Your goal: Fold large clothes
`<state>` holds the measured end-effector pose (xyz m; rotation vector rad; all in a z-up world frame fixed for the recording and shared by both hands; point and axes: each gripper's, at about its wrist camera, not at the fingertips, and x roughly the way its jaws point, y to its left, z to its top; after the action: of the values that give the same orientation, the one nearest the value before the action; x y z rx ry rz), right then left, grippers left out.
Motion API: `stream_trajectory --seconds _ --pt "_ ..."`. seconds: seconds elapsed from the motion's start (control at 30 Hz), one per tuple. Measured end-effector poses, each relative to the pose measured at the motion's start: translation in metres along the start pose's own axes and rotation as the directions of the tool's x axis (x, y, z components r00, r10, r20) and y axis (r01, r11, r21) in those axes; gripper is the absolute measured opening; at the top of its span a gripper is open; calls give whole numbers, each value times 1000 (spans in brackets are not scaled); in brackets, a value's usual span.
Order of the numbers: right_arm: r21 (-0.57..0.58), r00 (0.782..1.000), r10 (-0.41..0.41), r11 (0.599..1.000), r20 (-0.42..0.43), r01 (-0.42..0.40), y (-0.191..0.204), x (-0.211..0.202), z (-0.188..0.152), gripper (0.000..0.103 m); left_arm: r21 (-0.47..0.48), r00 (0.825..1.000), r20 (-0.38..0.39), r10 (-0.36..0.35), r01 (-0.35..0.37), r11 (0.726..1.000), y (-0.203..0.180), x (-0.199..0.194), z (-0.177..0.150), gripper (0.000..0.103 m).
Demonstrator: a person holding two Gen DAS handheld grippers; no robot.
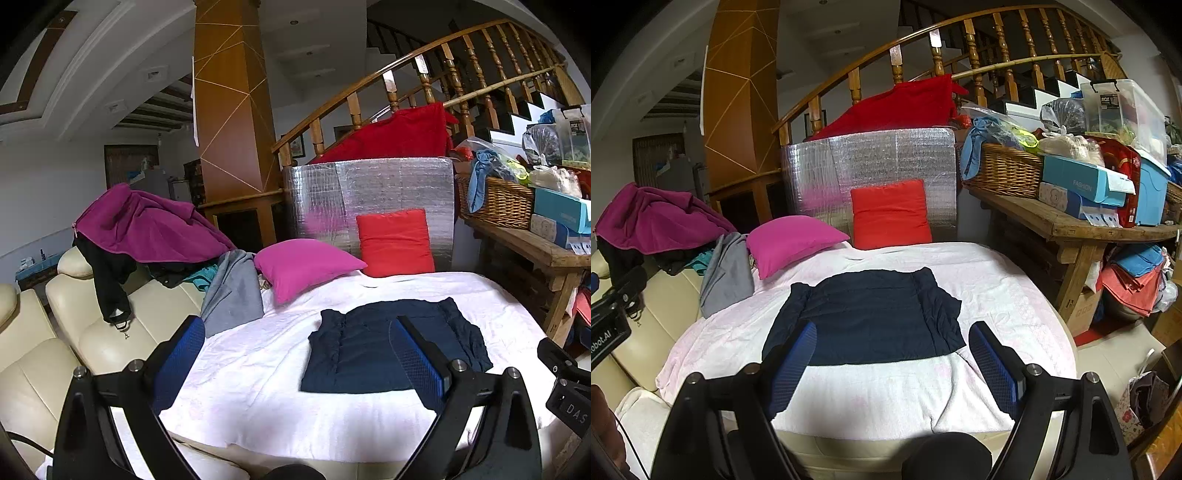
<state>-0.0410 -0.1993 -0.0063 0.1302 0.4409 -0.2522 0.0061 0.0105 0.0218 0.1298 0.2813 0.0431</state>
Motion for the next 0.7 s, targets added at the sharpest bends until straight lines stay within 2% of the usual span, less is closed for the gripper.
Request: stream_trajectory --seconds 0.7 --pt "-11 1000 -9 1000 3 9 4 -2 1 87 -3 1000 9 7 -7 1000 5 -2 -1 100"
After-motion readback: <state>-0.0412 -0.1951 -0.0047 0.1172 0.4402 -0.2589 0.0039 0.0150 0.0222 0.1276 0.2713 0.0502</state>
